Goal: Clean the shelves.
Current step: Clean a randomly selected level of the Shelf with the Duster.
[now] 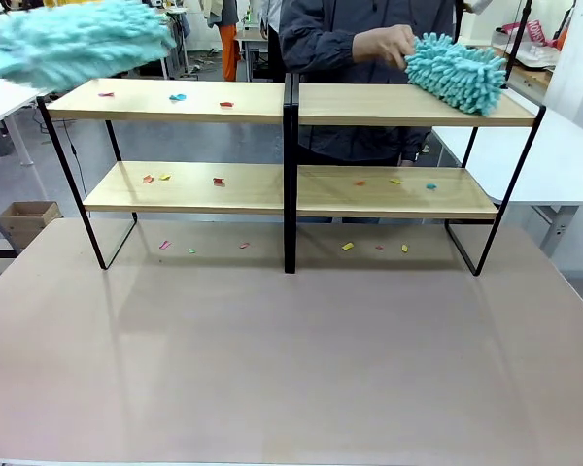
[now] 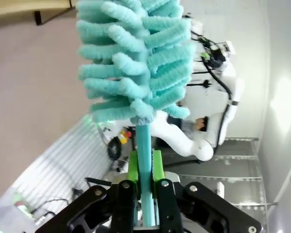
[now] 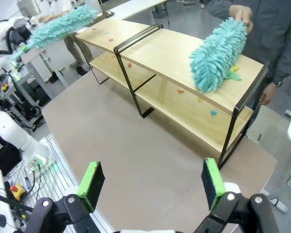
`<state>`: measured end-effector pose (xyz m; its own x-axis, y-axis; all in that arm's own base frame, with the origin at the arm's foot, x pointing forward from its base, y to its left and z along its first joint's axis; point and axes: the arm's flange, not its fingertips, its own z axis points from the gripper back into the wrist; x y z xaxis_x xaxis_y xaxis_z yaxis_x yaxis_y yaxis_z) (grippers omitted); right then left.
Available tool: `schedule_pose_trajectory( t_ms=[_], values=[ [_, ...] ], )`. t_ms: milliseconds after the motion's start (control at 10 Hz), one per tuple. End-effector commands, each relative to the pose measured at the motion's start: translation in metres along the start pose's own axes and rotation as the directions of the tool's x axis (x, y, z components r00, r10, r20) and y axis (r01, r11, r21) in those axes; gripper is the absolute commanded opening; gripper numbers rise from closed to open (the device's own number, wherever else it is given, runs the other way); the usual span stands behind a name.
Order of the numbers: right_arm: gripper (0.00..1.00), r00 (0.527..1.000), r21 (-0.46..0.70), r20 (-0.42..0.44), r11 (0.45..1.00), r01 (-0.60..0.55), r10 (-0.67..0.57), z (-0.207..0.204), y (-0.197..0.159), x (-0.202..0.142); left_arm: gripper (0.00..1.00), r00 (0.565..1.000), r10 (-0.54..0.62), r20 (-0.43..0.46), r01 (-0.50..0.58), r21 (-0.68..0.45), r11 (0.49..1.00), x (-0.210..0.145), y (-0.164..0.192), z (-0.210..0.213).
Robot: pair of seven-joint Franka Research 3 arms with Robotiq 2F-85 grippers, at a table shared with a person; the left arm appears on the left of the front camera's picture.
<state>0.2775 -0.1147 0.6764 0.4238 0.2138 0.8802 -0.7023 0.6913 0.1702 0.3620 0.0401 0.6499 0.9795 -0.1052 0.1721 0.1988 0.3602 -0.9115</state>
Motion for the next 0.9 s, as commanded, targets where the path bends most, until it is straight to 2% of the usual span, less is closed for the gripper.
schedule_pose_trajectory(
  t_ms=[0,200,300,600,800],
  values=[
    [1.00,1.000,0.004,-0.002,1.000,-0.001,0.001,0.001,0.001,0.001,0.13,0.999,-0.034,-0.031,0.038,0.133,0.990,0.048,-0.025,-0.040],
    [1.00,1.000,0.004,-0.002,1.000,-0.001,0.001,0.001,0.001,0.001,0.13,0.997,-0.060,-0.057,0.074,0.282,0.957,0.078,-0.053,-0.103],
    [1.00,1.000,0.004,-0.002,1.000,-0.001,0.001,0.001,0.001,0.001,0.13,0.995,-0.071,-0.069,0.091,0.372,0.924,0.090,-0.062,-0.128],
    [1.00,1.000,0.004,-0.002,1.000,-0.001,0.001,0.001,0.001,0.001,0.13,0.995,-0.028,-0.100,0.073,0.484,0.872,0.099,-0.074,-0.164],
    [1.00,1.000,0.004,-0.002,1.000,-0.001,0.001,0.001,0.001,0.001,0.13,0.995,-0.021,-0.101,0.071,0.524,0.849,0.092,-0.063,-0.173]
  ],
)
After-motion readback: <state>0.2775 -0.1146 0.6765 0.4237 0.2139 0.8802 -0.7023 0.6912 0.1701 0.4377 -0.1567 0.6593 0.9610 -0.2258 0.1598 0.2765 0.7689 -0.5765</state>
